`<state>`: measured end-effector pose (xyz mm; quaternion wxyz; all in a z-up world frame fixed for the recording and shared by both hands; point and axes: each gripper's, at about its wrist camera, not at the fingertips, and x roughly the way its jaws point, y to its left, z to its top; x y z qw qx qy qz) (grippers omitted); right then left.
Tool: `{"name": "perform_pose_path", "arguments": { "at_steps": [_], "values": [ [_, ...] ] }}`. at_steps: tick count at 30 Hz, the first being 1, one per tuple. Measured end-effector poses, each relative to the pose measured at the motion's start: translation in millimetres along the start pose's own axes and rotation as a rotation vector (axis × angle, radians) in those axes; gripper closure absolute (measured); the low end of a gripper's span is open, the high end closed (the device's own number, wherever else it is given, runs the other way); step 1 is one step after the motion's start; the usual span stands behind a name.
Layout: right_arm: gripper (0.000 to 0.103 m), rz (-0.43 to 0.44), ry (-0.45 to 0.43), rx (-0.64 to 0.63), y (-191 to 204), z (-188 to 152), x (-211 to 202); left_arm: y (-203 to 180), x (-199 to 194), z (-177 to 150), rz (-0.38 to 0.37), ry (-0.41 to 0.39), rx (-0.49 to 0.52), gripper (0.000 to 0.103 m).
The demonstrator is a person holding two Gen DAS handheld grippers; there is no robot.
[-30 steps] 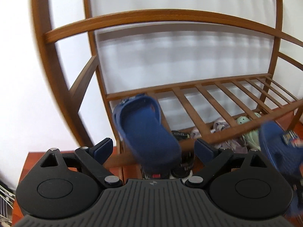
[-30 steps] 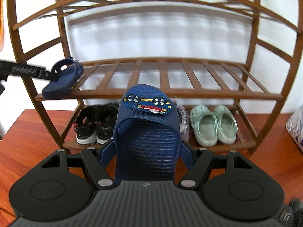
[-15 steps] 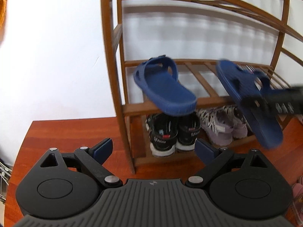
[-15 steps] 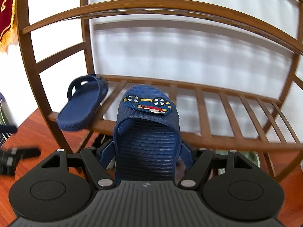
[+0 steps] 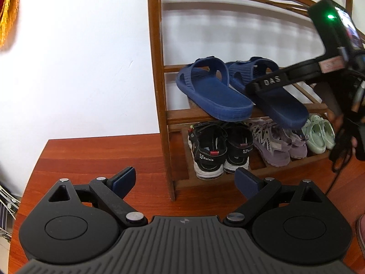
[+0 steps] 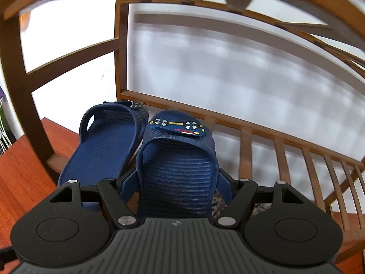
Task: Organize scattered shoes
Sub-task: 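Lower both slides onto the upper shelf and open both tools, then push the blue slides deeper onto the upper shelf with both tools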
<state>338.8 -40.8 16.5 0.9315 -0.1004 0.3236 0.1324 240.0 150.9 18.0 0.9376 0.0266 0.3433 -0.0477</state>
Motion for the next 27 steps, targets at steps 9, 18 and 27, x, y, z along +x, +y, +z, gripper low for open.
{"name": "perform_pose_path", "arguments": {
  "at_steps": [9, 18, 27],
  "values": [
    [0.019, -0.019, -0.006, -0.025, 6.3, 7.0, 17.0, -4.1, 7.1, 3.4, -0.011, -0.002, -0.002, 0.009],
    [0.017, 0.025, -0.045, -0.028, -2.1, -7.8, -21.3, -27.4, 11.4, 14.8, -0.060, -0.018, 0.015, 0.009],
    [0.017, 0.048, -0.070, 0.024, -23.1, -41.2, -71.8, -50.6, 15.7, 27.8, -0.087, -0.033, 0.009, 0.010]
  ]
}}
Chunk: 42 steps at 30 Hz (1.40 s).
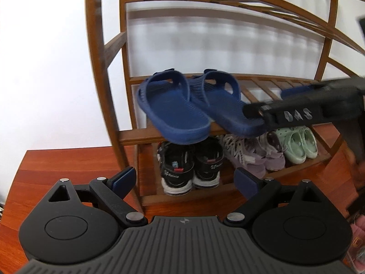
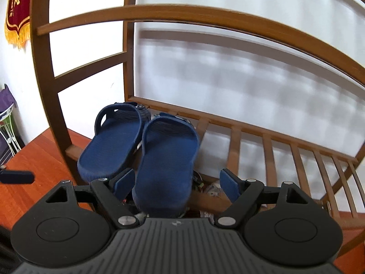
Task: Organize scattered shoes
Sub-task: 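Push the blue slides deeper onto the upper shelf with both tools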
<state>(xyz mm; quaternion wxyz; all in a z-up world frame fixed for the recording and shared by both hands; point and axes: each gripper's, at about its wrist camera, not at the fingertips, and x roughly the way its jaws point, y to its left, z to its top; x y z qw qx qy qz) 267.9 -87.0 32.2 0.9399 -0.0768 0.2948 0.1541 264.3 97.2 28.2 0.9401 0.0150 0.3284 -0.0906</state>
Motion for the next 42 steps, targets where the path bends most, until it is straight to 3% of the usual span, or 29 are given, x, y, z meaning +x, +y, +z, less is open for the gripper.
{"name": "perform_pose_path", "arguments": {
  "at_steps": [2, 6, 12, 19, 23, 30, 32, 33, 42],
  "values": [
    [0.017, -0.002, -0.001, 0.011, -4.2, -4.0, -4.4, -2.1, 1.5, 3.3, 0.002, -0.009, -0.014, 0.012],
    [0.017, -0.008, 0.000, 0.049, -18.4, -18.2, -16.7, -5.8, 3.3, 11.3, 0.013, -0.038, -0.033, 0.045],
    [0.017, 0.016, 0.010, 0.053, -23.8, -35.2, -23.1, -10.8, 14.0, 19.1, 0.006, -0.042, -0.061, 0.063],
    [0.019, 0.061, 0.018, 0.052, -22.5, -41.5, -15.4, -18.5, 28.7, 23.7, 0.012, -0.035, -0.080, 0.064],
    [0.035, 0.098, 0.020, 0.040, -18.8, -41.4, -9.1, -16.6, 33.9, 23.5, 0.039, -0.031, -0.082, 0.064],
    [0.046, 0.144, 0.026, 0.020, -9.4, -37.8, 4.7, 5.6, 40.7, 27.8, 0.091, -0.035, -0.121, 0.062],
    [0.062, 0.150, 0.032, 0.010, -6.1, -36.5, 9.9, 7.6, 41.3, 28.0, 0.096, -0.037, -0.120, 0.062],
    [0.064, 0.159, 0.034, 0.010, -5.0, -35.8, 12.0, 8.5, 41.5, 28.1, 0.098, -0.039, -0.120, 0.062],
    [0.065, 0.177, 0.039, -0.007, 6.3, -30.1, 23.3, 13.6, 40.2, 29.7, 0.114, -0.062, -0.118, 0.063]
  ]
}}
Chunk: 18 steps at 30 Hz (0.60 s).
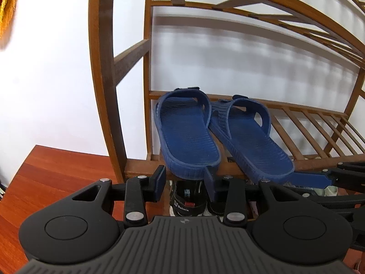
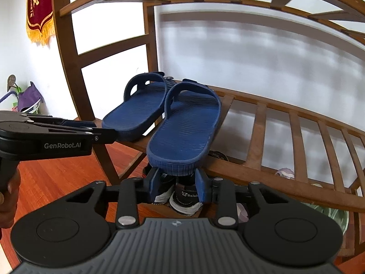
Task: Organize scattered shoes
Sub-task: 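Push the blue slides deeper onto the upper shelf with both tools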
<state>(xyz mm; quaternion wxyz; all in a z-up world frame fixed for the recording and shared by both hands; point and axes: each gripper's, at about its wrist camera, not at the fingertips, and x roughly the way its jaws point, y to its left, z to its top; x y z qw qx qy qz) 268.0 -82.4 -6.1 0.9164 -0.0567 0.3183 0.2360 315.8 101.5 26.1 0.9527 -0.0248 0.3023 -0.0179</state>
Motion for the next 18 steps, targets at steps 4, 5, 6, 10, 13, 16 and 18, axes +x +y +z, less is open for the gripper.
{"name": "perform_pose_path", "arguments": {
  "at_steps": [4, 5, 6, 10, 13, 16, 18],
  "values": [
    [0.065, 0.003, -0.002, 0.005, 2.9, 4.3, 9.2, 4.7, 1.0, 0.5, 0.006, 0.001, -0.003, 0.063],
    [0.065, 0.000, -0.004, 0.005, 3.8, 5.7, 12.0, 6.0, 1.1, 0.4, 0.007, 0.002, -0.004, 0.063],
    [0.065, 0.000, -0.004, 0.007, 4.1, 6.7, 14.1, 7.3, 1.8, 0.9, 0.007, 0.002, -0.003, 0.063],
    [0.065, 0.000, -0.014, 0.016, 5.5, 12.5, 22.6, 11.1, 4.5, 3.6, 0.010, -0.001, 0.000, 0.063],
    [0.065, 0.004, -0.018, 0.020, 6.4, 16.8, 28.7, 13.4, 4.6, 4.8, 0.011, -0.008, -0.002, 0.062],
    [0.065, -0.001, -0.024, 0.020, 7.5, 20.4, 34.3, 14.6, 4.1, 4.1, 0.010, -0.010, -0.001, 0.062],
    [0.065, -0.001, -0.026, 0.020, 7.7, 22.3, 37.2, 14.6, 3.1, 3.0, 0.007, -0.009, -0.001, 0.061]
  ]
}}
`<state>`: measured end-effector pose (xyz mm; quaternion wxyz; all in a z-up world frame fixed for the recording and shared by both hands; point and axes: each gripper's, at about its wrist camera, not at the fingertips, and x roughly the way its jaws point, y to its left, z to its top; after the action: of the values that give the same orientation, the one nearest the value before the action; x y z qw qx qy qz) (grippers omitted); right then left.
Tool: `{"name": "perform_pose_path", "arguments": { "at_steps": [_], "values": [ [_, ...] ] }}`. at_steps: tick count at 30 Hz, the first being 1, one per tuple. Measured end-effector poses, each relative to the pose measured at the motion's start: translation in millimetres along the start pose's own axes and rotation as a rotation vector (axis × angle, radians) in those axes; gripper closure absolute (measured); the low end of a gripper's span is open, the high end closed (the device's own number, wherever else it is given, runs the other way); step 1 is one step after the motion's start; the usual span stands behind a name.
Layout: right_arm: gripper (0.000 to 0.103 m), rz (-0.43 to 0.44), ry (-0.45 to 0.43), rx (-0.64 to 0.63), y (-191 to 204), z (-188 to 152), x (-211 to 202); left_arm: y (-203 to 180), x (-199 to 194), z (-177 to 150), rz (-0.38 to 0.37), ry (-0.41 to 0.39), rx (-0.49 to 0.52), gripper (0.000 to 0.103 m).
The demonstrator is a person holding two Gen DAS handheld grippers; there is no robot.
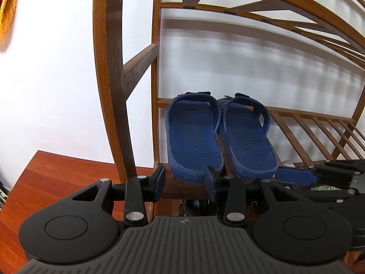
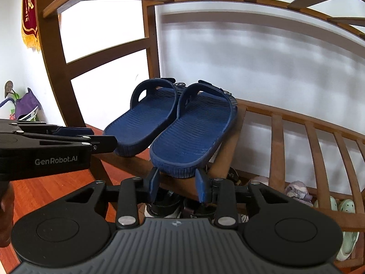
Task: Organize scattered shoes
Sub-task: 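Push the blue slides deeper onto the upper shelf with both tools, then withdraw both tools and move them toward the pink fur-lined boots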
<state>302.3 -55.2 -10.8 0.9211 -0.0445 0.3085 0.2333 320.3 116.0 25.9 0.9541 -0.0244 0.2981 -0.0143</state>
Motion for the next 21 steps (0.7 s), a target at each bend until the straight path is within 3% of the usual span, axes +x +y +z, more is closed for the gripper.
{"name": "perform_pose_path", "arguments": {
  "at_steps": [9, 21],
  "values": [
    [0.063, 0.005, -0.008, -0.002, 4.5, -2.2, -9.2, -0.8, -14.4, -7.9, -0.025, 0.017, -0.017, 0.057],
    [0.052, -0.039, 0.005, 0.049, -1.3, -24.9, -60.7, -11.0, -44.9, -21.5, -0.061, 0.033, -0.016, 0.049]
  ]
}}
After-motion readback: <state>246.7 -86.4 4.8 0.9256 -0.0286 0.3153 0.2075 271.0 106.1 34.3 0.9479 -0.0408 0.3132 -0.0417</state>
